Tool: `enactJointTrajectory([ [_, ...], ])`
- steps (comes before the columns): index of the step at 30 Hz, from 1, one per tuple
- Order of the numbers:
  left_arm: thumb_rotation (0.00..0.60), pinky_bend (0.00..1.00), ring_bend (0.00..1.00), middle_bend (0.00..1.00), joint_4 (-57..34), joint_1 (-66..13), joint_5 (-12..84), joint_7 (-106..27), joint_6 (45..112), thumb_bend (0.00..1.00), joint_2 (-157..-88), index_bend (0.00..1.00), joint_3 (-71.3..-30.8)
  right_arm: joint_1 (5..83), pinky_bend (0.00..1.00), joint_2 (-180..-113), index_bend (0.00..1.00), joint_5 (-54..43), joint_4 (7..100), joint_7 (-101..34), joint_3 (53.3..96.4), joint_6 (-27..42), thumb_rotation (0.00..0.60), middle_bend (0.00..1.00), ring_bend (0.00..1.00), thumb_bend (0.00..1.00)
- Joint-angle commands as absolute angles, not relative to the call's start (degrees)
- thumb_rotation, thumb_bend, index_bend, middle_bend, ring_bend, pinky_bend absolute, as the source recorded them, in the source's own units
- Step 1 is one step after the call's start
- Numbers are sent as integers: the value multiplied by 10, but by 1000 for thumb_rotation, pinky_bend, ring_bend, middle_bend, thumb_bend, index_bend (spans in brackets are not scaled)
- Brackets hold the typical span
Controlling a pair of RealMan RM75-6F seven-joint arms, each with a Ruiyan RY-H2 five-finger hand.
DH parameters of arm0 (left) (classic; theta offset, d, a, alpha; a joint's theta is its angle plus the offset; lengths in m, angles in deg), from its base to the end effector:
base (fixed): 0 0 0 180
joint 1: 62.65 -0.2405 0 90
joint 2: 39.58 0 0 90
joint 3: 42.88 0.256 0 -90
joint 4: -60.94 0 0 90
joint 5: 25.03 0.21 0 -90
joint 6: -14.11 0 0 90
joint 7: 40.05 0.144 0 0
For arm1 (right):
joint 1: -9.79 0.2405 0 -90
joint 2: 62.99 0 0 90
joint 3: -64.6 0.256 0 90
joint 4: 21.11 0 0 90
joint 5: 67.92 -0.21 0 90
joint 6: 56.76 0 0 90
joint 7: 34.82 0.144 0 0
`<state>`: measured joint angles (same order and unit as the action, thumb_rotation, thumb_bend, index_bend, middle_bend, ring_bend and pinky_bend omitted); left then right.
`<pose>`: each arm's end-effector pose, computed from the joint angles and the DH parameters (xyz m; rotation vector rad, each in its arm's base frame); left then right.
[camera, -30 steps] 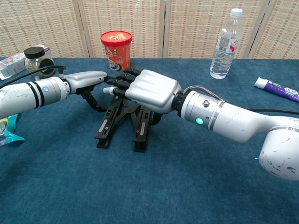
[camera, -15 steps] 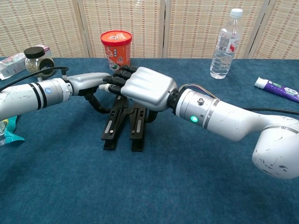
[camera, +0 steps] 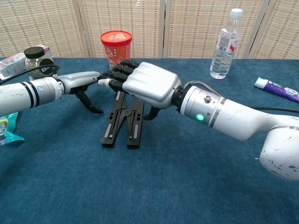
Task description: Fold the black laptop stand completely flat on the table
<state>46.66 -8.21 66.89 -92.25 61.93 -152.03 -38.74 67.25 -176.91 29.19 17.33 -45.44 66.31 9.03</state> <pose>-0.1957 0.4469 -0.0505 -1.9521 -1.0825 -1.0063 -0.0718 -0.3647 -0.1056 2.1560 0.0375 1.0956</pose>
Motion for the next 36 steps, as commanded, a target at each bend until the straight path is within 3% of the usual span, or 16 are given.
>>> enactJointTrajectory([
  [1,600,40,98,172,461,-90,660,-912,622,161,-1511,224,-396,661,0,-1731,0,291,225,-464,658,91,600,0,0,0],
  [7,600,39,98,172,438,-111,636,-886,632,161,-1482,224,-417,666,0,-1638,0,273,355,-450,659,35,600,0,0,0],
  [17,600,40,98,172,351,-167,586,-820,680,161,-1402,224,-461,749,0,-1511,0,238,495,-369,661,-171,600,0,0,0],
  [26,600,40,98,172,249,-213,569,-769,719,162,-1329,224,-473,813,0,-1526,0,273,467,-346,654,-236,600,0,0,0],
  [36,600,41,98,172,208,-234,559,-750,727,162,-1301,224,-483,854,0,-1581,0,298,392,-315,638,-257,600,0,0,0],
])
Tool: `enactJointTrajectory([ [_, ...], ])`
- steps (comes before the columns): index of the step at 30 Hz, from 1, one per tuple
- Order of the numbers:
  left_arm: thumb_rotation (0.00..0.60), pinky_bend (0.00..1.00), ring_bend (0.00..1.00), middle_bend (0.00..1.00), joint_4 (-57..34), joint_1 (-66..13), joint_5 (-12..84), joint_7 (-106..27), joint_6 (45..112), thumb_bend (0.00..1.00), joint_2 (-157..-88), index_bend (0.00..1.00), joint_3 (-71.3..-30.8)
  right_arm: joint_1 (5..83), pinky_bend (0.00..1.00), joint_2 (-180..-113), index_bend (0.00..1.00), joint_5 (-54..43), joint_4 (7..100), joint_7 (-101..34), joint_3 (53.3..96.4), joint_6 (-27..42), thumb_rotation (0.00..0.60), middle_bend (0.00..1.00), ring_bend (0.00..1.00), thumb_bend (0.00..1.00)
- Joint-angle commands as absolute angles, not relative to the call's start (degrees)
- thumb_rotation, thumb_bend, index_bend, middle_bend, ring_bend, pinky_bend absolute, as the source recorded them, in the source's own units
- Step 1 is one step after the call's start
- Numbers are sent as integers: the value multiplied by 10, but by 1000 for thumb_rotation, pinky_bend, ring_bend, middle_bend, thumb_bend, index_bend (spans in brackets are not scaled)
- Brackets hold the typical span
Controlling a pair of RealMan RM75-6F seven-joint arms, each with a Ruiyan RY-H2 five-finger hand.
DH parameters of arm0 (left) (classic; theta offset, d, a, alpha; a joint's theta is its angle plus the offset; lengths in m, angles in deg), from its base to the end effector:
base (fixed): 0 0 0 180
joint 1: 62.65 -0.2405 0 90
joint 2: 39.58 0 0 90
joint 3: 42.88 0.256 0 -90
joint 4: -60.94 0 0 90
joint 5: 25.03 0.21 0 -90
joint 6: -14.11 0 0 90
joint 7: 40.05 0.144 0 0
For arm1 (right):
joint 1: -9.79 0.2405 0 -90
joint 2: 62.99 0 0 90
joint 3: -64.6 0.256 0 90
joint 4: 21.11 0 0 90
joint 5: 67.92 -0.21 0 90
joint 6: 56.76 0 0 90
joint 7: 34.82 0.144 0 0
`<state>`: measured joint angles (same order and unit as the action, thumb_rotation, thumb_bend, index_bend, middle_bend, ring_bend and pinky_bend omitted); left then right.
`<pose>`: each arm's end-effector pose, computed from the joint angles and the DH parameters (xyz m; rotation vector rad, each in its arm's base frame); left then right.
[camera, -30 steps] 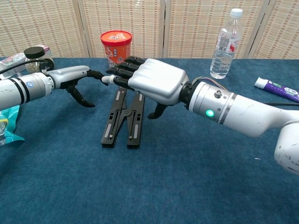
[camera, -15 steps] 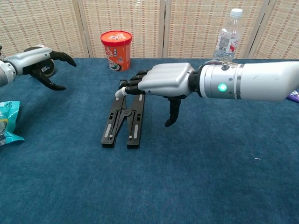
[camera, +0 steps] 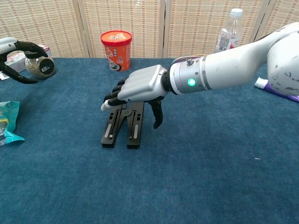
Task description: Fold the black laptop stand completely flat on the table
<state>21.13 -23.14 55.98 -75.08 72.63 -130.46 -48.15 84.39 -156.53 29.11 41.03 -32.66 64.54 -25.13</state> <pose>-0.2875 0.4136 0.0770 -1.5574 -1.0322 -1.0968 -0.0300 -0.3901 -0.0823 2.6332 -0.0836 0.6379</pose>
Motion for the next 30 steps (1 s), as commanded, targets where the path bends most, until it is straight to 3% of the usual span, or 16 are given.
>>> enactJointTrajectory([
  [1,600,41,98,172,207,-235,559,-749,727,162,-1300,224,-483,856,0,-1586,0,301,384,-312,636,-257,600,0,0,0],
  [16,600,40,98,172,218,-248,561,-762,727,161,-1300,224,-487,883,0,-1652,0,321,277,-234,606,-246,600,8,0,1],
  [30,600,40,98,172,234,-253,566,-774,726,161,-1305,224,-488,898,0,-1692,0,333,208,-169,581,-232,600,161,0,106],
])
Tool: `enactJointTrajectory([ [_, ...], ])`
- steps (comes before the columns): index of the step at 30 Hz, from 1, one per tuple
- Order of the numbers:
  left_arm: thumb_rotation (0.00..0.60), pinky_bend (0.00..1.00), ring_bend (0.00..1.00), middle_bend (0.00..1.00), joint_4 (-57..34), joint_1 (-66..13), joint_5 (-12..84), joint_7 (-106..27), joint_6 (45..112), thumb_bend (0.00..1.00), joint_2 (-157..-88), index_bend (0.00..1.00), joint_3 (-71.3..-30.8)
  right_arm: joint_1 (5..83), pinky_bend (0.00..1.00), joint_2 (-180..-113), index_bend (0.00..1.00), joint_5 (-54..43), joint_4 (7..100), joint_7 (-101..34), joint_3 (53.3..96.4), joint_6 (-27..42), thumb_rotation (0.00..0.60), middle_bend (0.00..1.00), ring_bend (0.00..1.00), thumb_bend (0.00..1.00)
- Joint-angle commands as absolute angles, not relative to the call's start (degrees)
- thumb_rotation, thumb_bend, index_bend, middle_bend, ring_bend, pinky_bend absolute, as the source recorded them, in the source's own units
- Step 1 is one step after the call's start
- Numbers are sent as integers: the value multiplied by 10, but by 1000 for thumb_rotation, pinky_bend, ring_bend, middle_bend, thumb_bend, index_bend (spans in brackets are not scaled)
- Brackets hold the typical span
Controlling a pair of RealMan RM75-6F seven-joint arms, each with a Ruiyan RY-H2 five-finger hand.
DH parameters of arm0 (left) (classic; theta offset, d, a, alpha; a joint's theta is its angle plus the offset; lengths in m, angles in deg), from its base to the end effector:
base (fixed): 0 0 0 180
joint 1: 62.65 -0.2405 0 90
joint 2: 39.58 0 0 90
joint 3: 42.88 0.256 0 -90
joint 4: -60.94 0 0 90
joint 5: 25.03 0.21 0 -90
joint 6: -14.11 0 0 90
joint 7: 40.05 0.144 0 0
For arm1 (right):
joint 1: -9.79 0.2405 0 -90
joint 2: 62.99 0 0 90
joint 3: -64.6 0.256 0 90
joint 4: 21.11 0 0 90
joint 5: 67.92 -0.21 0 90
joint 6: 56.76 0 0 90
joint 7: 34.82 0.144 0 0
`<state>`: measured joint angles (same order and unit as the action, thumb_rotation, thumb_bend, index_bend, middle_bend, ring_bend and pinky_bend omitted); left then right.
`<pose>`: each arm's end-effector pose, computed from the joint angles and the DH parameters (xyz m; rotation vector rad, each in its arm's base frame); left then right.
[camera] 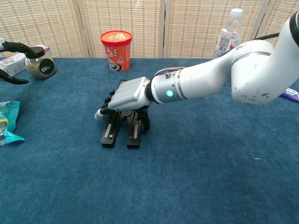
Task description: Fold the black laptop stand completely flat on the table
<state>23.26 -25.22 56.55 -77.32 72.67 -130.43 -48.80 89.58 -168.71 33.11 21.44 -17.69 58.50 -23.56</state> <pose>-0.3059 0.4072 0.0866 -1.5102 -1.0510 -1.0869 -0.0207 -0.4083 -0.1245 2.6505 -0.0966 0.6037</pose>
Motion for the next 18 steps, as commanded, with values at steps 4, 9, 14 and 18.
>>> enactJointTrajectory([
  [4,600,40,98,172,238,-254,567,-778,727,161,-1305,224,-488,899,0,-1694,0,335,201,-158,575,-228,600,192,0,145],
  [9,600,40,98,172,240,-254,570,-781,728,162,-1306,224,-487,900,1,-1691,0,335,196,-149,570,-224,600,205,0,154],
  [14,600,40,98,172,241,-254,573,-781,728,162,-1308,224,-487,900,17,-1691,0,335,194,-147,567,-222,600,238,0,183],
  [18,600,40,98,172,241,-254,573,-779,729,161,-1308,224,-487,896,48,-1693,0,335,190,-144,566,-207,600,296,2,183],
])
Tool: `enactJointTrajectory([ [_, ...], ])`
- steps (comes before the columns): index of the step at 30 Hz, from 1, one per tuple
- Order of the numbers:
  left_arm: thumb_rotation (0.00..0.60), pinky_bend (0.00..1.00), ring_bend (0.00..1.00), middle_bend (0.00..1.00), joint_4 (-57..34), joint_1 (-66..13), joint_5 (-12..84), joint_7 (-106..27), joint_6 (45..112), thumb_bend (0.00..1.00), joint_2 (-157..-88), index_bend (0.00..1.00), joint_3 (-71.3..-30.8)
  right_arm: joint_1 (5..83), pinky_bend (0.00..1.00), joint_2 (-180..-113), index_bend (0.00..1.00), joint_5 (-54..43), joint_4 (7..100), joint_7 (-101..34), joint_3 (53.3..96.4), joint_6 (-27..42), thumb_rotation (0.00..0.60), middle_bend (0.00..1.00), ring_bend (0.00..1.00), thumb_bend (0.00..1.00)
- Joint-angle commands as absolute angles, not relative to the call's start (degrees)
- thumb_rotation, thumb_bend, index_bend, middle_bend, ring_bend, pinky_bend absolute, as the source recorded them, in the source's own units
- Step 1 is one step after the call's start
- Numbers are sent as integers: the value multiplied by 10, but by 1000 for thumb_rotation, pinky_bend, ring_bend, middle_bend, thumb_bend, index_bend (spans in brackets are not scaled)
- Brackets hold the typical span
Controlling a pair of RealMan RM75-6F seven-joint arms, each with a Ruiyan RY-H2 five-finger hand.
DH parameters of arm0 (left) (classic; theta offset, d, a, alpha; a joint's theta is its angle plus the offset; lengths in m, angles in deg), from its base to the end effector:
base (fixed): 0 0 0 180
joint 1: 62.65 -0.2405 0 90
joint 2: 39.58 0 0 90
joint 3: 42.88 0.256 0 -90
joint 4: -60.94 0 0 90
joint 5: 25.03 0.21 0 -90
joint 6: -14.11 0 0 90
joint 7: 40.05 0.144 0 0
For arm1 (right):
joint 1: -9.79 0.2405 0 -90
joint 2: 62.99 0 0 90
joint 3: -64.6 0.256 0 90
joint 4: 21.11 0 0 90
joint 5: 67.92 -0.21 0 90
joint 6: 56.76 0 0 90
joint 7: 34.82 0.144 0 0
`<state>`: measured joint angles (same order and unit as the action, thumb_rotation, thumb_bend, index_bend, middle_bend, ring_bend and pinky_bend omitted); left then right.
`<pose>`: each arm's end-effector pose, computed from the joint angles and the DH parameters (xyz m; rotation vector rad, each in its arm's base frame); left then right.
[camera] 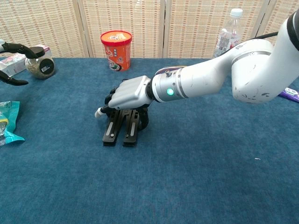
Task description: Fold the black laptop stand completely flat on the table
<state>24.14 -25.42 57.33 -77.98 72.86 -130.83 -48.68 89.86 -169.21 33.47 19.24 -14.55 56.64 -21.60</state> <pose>-0.3075 0.4061 0.0855 -1.5176 -1.0490 -1.0856 -0.0221 -0.4125 -0.1223 2.6497 -0.1074 0.6215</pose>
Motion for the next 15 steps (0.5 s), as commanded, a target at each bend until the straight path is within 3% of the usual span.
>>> enactJointTrajectory([
  [1,600,41,98,172,242,-254,573,-779,729,161,-1309,224,-487,895,56,-1694,0,336,188,-143,565,-205,600,318,9,184],
  [11,600,40,98,172,237,-255,574,-775,731,161,-1308,224,-488,882,119,-1702,83,335,168,-137,564,-176,600,504,152,205],
  [15,600,40,98,172,234,-255,575,-773,732,162,-1307,224,-488,880,125,-1702,92,335,165,-134,564,-170,600,520,167,209],
])
